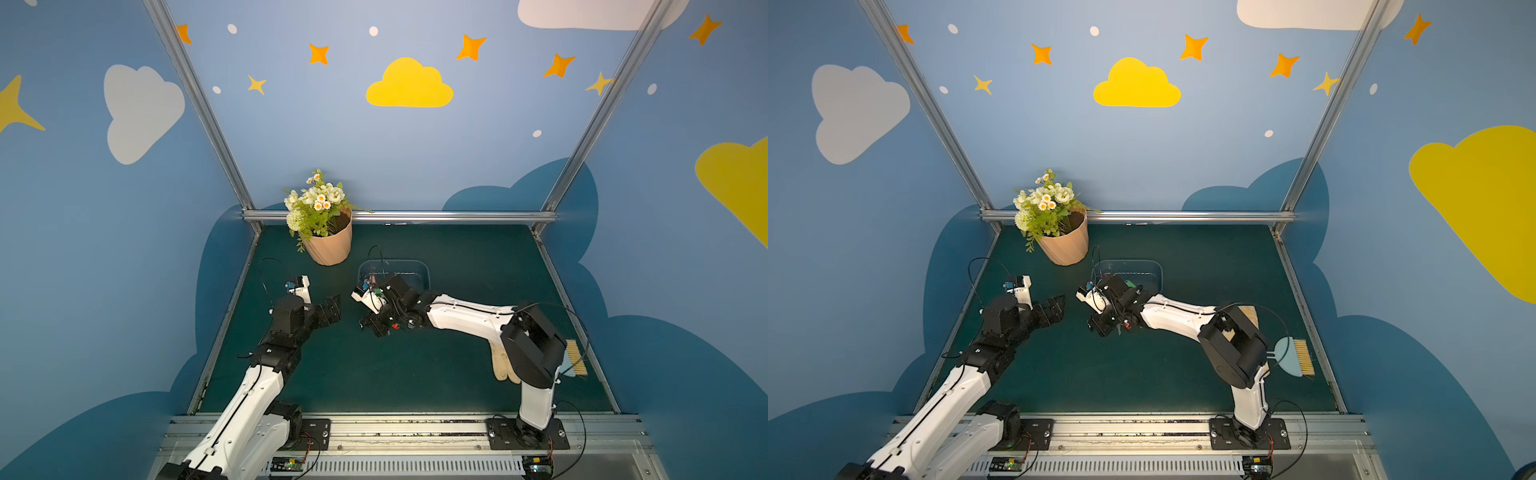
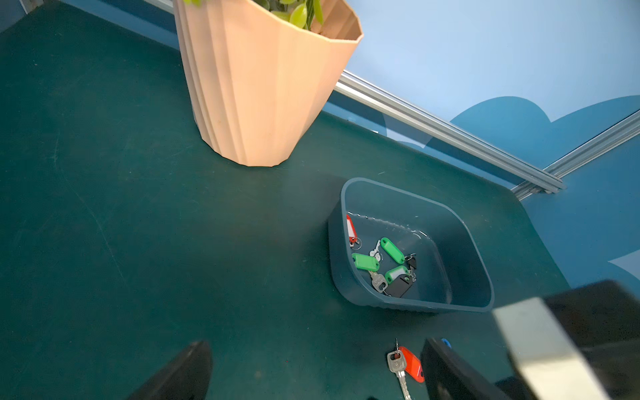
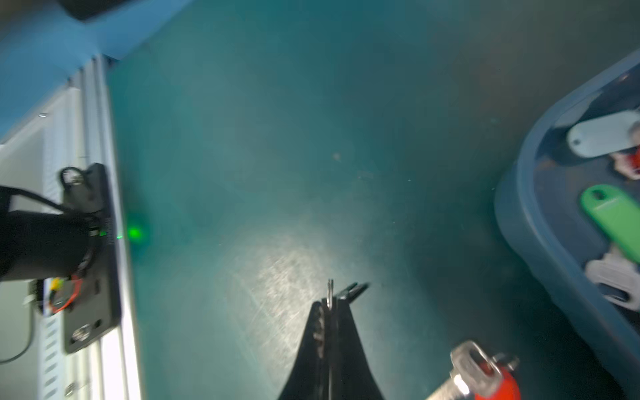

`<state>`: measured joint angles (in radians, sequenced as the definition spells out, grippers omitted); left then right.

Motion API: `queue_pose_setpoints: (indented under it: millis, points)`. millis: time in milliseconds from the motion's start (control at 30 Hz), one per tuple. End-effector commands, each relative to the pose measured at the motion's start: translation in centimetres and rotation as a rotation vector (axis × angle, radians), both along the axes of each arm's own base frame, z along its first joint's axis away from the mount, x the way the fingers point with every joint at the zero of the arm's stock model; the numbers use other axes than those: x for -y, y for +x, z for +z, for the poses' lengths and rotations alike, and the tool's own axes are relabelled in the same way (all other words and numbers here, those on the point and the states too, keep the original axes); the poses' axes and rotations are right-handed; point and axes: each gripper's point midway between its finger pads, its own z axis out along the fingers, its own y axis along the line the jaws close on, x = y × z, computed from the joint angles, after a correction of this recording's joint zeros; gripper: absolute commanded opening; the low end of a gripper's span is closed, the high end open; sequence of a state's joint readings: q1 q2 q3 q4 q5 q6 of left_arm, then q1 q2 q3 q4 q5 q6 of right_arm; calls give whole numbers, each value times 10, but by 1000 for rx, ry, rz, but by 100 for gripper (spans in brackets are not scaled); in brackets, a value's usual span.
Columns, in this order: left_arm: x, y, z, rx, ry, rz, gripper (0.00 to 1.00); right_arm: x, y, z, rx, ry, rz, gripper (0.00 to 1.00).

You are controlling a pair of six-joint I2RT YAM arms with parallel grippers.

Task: Take the keys out of the storage box
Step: Place the key at the center of the board, then pick up the storage box at the center of the board.

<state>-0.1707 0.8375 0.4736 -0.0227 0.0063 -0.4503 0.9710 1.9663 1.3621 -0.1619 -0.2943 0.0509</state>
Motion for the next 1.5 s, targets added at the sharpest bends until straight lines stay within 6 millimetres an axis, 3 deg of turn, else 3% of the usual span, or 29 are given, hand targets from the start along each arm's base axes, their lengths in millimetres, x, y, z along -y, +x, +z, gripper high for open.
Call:
queue_pose_setpoints:
  millis: [0,233,533,700,833,1033,1200,1333,1467]
  points:
    - [2,0,5,-3,-30,-9,100,-9,16,-1,18,0,-42,0]
    - [7,2,4,-15,-24,-39,100,-3,23,-24,10,-80,-56,3]
    - [15,8,3,-35,-37,-76,100,15,33,-11,98,-132,-92,21]
    - [16,10,4,-36,-36,-85,100,29,38,1,137,-158,-116,22]
    - [23,14,4,-51,-48,-116,100,49,45,28,152,-145,-167,27]
    - [48,34,-1,-105,-109,-218,100,117,74,59,110,-104,-358,38]
    - [69,66,-23,-241,-152,-267,97,159,86,63,88,-107,-458,44]
    - [88,91,-47,-331,-158,-307,84,166,85,62,64,-101,-468,45]
    - [95,105,-74,-421,-113,-304,72,166,82,61,46,-102,-461,46]
